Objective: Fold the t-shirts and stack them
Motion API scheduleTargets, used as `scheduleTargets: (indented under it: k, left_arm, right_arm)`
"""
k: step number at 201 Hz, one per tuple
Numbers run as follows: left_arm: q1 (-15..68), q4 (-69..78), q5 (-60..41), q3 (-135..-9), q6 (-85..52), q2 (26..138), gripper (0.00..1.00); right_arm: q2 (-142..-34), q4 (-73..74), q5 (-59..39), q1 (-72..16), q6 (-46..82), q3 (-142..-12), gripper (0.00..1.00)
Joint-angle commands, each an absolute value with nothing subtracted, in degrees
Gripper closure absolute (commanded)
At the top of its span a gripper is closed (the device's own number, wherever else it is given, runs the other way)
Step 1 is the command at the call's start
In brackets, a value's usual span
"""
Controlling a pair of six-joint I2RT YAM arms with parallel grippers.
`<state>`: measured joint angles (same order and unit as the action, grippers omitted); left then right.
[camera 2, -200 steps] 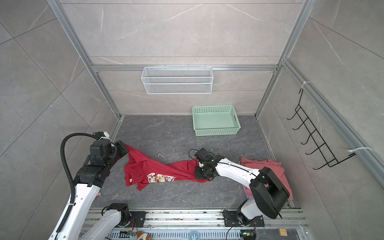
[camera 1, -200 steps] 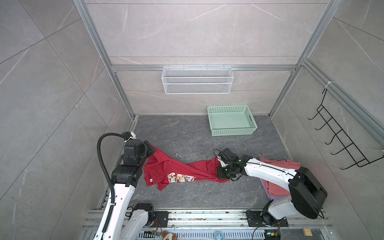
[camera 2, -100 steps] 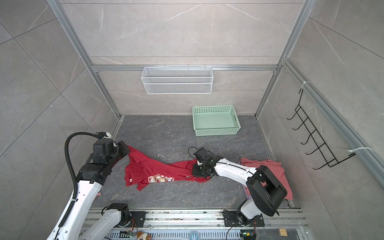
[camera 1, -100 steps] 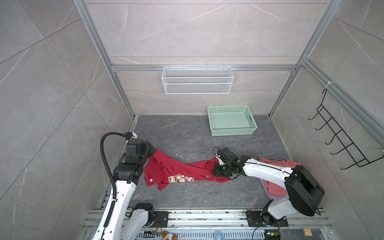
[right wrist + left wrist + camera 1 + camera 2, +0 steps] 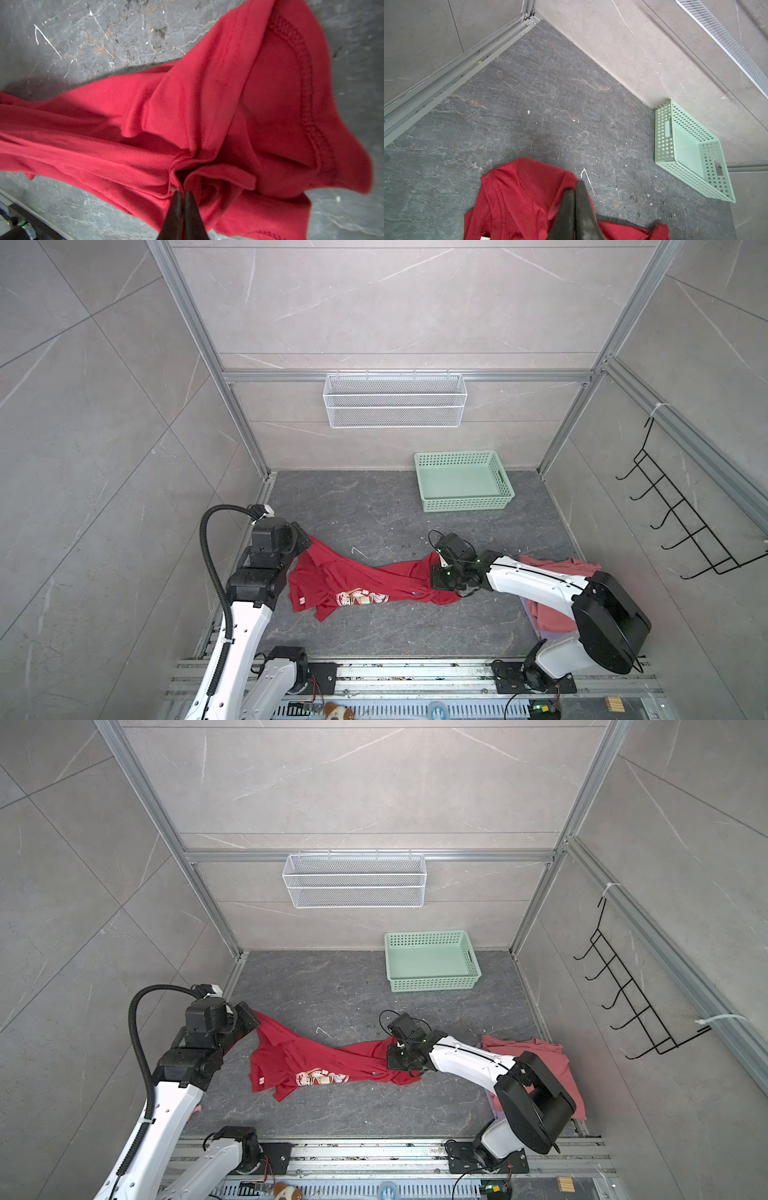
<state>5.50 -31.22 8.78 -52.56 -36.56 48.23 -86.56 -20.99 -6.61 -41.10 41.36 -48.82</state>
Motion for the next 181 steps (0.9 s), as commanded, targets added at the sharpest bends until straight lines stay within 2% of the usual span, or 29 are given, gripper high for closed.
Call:
scheduleTargets:
  k: [1,52,81,112,181]
  left_arm:
    - [5.3,-29.5,9.4,-52.6,-36.4,47.1,1.0]
    - [5.3,-29.9,9.6,-54.3,-35.5,47.0,1.0]
    - [5.3,-30.7,10.8,-58.8,-33.4,46.7,1.0]
    - [5.2,-31.4,12.3,-66.4,-30.1,45.5,1.0]
    - [5.3,-30.7,15.5,-90.1,-19.5,45.0,1.0]
  right_arm:
    - [-86.0,-22.4,-5.5,-40.9,41.4,-50.2,0.99]
    - [-75.8,-29.8,-2.3,-41.0,38.7,-54.8,1.0]
    - [-69.5,-33.1,3.2,-40.9,33.8,-62.8,1.0]
    - [-67.3,-33.6,7.1,-40.9,26.2,-74.1,1.0]
    - [-68.3,-37.1,-0.2,-41.2,10.6,-101.7,1.0]
